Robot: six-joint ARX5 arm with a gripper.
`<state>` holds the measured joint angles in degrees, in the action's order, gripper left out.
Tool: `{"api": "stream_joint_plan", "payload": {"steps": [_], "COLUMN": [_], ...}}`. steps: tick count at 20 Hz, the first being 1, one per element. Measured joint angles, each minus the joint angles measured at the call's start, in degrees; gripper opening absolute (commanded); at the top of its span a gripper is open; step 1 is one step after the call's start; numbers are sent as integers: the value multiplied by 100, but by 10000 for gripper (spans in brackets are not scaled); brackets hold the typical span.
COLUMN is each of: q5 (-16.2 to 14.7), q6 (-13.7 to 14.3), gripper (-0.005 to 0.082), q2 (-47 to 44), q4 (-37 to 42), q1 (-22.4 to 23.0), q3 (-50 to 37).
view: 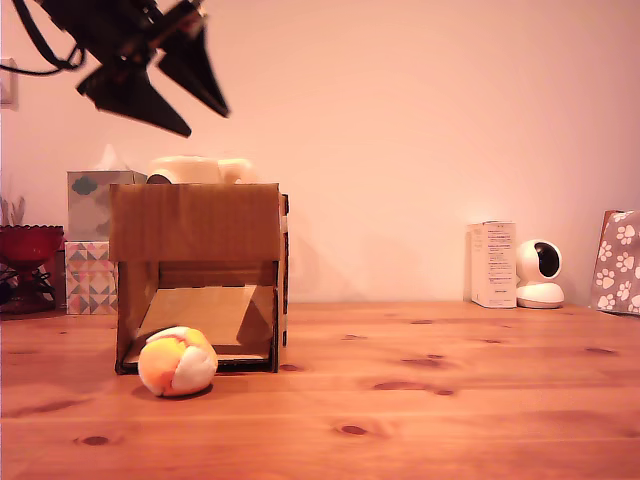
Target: Drop the footbag into the cardboard dice tower
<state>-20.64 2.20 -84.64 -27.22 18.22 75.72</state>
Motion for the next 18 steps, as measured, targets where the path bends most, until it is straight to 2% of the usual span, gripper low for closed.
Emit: {"api": "stream_joint_plan", "payload": {"steps": [4, 8, 14, 18], "q5": [-20, -33, -17, 275], "q6": [52, 52, -376, -669], "gripper": [-24, -24, -24, -24], "q2": [804, 1676, 2540, 3342], "q4": [203, 868, 2031, 2614], "q1": [0, -94, -111, -127], "q3": [-199, -1364, -3432, -4275]}}
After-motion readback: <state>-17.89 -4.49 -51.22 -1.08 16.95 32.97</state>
